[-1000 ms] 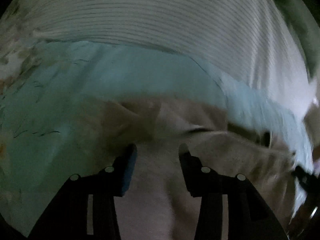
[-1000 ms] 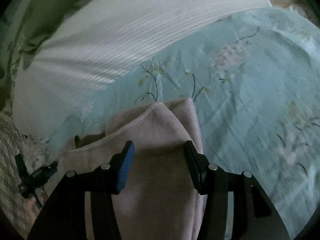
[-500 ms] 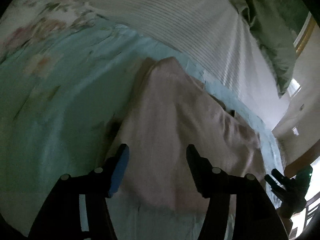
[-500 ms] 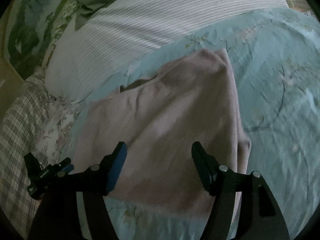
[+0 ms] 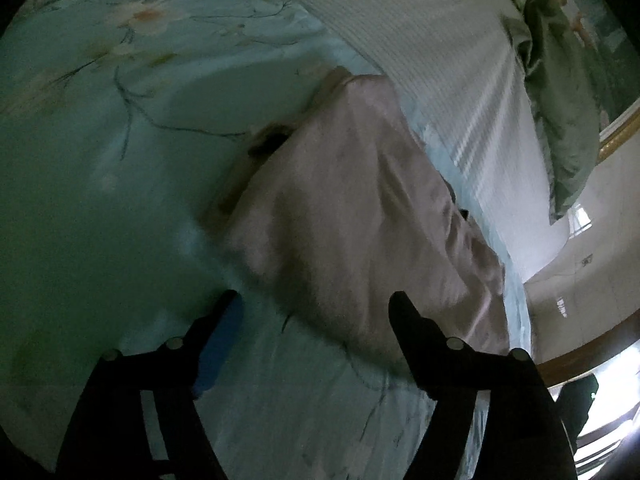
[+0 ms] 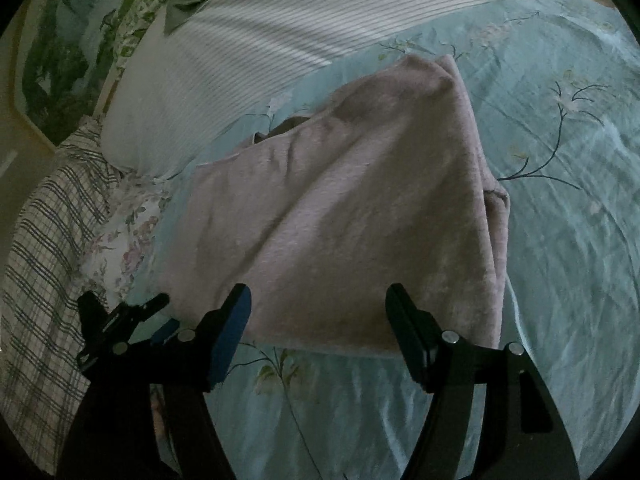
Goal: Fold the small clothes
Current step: 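Grasp the sweater hem with the left gripper and lift it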
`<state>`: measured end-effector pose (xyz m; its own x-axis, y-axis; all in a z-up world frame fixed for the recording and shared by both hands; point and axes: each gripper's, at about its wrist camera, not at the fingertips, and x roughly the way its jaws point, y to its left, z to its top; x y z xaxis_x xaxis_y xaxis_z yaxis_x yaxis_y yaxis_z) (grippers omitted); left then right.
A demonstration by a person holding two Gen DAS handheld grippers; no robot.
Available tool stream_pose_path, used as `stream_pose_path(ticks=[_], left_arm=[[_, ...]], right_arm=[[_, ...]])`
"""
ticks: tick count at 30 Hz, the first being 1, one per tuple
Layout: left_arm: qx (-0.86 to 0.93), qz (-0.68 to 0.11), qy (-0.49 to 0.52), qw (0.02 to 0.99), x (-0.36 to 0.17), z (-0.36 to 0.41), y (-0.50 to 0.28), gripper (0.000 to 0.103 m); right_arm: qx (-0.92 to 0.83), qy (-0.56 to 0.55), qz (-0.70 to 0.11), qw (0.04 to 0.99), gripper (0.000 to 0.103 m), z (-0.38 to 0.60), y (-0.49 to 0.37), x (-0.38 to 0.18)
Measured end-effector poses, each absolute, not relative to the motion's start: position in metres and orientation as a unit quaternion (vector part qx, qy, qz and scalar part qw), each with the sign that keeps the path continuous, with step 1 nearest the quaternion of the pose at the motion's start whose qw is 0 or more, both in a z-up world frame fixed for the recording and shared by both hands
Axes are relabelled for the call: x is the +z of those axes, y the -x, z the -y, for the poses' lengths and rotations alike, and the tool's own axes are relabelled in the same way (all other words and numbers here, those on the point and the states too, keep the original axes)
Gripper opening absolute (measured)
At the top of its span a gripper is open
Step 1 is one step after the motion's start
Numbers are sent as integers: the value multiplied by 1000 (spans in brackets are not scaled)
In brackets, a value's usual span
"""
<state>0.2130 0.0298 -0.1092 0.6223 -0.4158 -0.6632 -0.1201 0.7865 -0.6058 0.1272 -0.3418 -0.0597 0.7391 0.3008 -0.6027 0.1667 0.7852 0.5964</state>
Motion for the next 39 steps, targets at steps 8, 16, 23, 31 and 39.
stream_pose_path(ticks=[8, 16, 23, 31, 39], left_arm=[[-70, -403, 355, 840, -113, -37, -255, 75], [-68, -412, 345, 841, -114, -38, -286, 25], [-104, -380, 290, 872, -76, -13, -280, 10], [-182, -357, 176, 899, -28, 72, -269, 9], [-226, -367, 49, 901, -37, 160, -242, 9]], right_arm=[[37, -329, -358, 873, 71, 340, -128, -58], [44, -333, -354, 873, 71, 345, -137, -54], [55, -347, -336, 874, 71, 360, -144, -44], [71, -370, -335, 864, 71, 372, -151, -46], [124, -378, -352, 847, 71, 367, -192, -46]])
